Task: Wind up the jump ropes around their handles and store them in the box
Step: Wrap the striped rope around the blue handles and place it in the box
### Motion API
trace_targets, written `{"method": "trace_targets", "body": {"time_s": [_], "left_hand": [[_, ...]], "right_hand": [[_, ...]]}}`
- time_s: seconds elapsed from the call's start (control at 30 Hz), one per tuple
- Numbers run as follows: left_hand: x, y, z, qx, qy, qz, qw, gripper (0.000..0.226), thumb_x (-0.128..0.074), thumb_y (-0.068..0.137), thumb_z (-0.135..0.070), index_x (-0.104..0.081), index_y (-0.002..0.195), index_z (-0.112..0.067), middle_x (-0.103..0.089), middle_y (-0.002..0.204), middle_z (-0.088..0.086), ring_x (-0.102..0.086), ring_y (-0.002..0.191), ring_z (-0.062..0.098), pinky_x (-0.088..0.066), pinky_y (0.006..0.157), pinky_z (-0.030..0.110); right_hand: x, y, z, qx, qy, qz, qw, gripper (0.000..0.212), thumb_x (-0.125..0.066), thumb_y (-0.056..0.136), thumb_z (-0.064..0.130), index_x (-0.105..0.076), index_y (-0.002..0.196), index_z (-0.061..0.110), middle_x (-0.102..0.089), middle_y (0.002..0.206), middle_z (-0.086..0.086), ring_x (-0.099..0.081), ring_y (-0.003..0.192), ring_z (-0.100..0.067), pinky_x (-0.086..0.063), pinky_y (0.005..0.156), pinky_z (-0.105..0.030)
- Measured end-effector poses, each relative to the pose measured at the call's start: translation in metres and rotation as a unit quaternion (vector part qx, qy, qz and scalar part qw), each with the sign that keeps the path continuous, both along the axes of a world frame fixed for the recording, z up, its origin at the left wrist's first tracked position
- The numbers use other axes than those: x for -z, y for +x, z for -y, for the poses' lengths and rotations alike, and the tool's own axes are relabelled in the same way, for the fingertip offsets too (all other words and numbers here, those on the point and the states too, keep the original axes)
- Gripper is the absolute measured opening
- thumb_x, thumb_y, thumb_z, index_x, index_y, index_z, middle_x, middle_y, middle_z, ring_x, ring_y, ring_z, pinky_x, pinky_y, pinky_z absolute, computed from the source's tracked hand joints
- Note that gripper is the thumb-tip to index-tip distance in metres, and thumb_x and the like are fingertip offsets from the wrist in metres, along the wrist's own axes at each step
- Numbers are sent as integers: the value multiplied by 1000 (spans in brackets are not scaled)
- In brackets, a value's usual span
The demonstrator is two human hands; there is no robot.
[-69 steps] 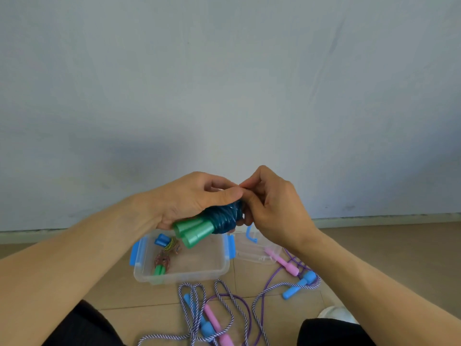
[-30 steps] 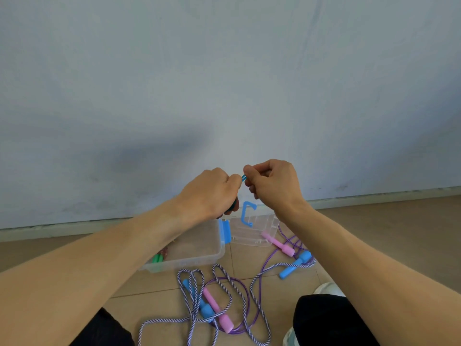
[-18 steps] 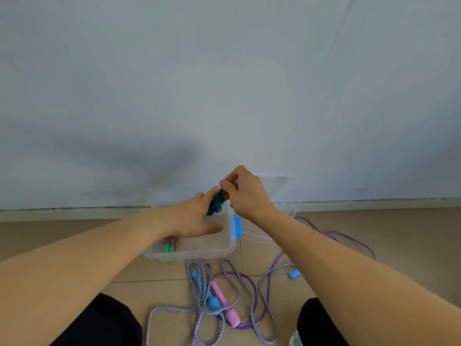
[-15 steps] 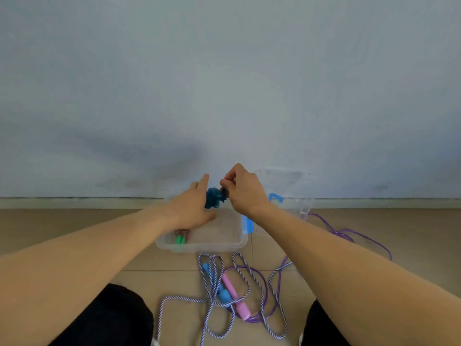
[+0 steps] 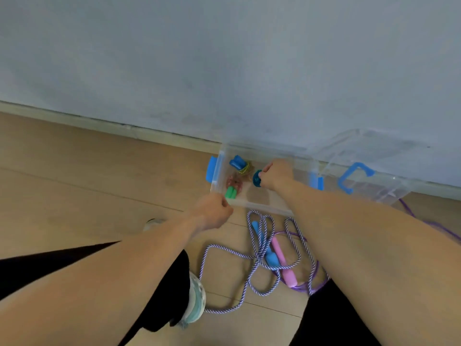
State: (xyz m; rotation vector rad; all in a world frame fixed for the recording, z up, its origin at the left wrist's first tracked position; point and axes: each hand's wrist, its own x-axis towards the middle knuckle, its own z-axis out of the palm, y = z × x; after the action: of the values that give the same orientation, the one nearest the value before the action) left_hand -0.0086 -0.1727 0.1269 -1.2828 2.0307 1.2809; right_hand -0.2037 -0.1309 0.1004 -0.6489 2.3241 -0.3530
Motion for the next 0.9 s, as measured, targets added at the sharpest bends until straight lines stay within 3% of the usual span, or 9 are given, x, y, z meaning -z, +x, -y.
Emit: {"method": "trace_targets", "body": {"time_s": [0.1, 0.17, 0.3, 0.4, 0.5, 0.6, 0.7, 0.8, 0.9], "left_hand": [[24, 17, -8, -33, 52, 15, 998, 20, -48, 79, -27, -61, 81, -12, -75, 89, 14, -70, 70, 26, -48, 60, 29], [32, 24, -10, -30, 57, 26, 998, 18, -48, 80, -27, -59, 81, -14, -75, 88, 12, -69, 71, 26, -53, 64, 34], [40, 18, -21, -8, 33, 51, 998, 23, -48, 88, -20, -64, 95, -4, -73, 95, 18, -68, 86, 31, -54, 79, 37], [49, 0, -43, 47, -12, 71, 996, 34, -49, 92, -22, -61, 114, 2, -66, 118, 19, -61, 111, 34, -48, 87, 34], [67, -21, -74, 87, -24, 66, 994, 41, -53, 90, -30, -54, 122, -4, -60, 126, 14, -56, 117, 33, -44, 95, 36], [94, -36, -106, 37, -23, 73, 996, 67, -64, 80, -42, -40, 132, -7, -49, 133, 11, -50, 122, 31, -44, 100, 40], [119, -42, -136, -33, 9, 85, 996, 87, -76, 76, -43, -32, 139, -3, -45, 133, 14, -48, 125, 32, -44, 100, 41], [147, -37, -156, -20, -11, 130, 991, 70, -73, 78, -48, -51, 127, -4, -59, 126, 14, -59, 114, 31, -50, 93, 38], [148, -34, -160, 59, 13, 149, 987, 46, -63, 85, -53, -63, 113, -17, -66, 112, 4, -63, 104, 28, -48, 91, 34]], "right_hand": [[21, 17, 3, 10, 32, 98, 995, 23, -69, 81, 11, -71, 102, 1, -76, 85, -8, -70, 93, -23, -59, 83, -35], [25, 23, 2, -52, 67, 166, 982, 28, -69, 83, 18, -67, 107, 5, -73, 84, -8, -70, 92, -28, -59, 84, -37], [-11, 15, -6, -186, 56, 50, 980, 17, -56, 94, 19, -68, 93, 7, -65, 90, -9, -60, 87, -26, -47, 73, -30], [-48, 0, -30, -149, -58, 9, 987, 15, -55, 94, 18, -68, 91, 11, -67, 87, -1, -66, 87, -22, -52, 80, -33], [-65, -11, -71, -115, -119, -44, 985, 17, -57, 95, 24, -62, 81, 16, -60, 72, 4, -56, 68, -12, -44, 64, -24], [-45, -14, -122, -41, -130, -72, 988, 33, -54, 97, 29, -57, 71, 8, -51, 60, -1, -42, 56, -15, -33, 54, -26], [3, -4, -182, 80, -118, -72, 987, 37, -51, 98, 29, -52, 67, 9, -51, 60, -3, -43, 59, -20, -27, 56, -31], [43, 14, -245, 262, -76, -52, 961, 25, -53, 98, 27, -54, 77, 13, -54, 67, 4, -52, 70, -21, -28, 62, -26], [74, 19, -295, 381, -24, -17, 924, 16, -58, 94, 21, -59, 97, 6, -60, 84, -3, -60, 88, -28, -34, 72, -25]]}}
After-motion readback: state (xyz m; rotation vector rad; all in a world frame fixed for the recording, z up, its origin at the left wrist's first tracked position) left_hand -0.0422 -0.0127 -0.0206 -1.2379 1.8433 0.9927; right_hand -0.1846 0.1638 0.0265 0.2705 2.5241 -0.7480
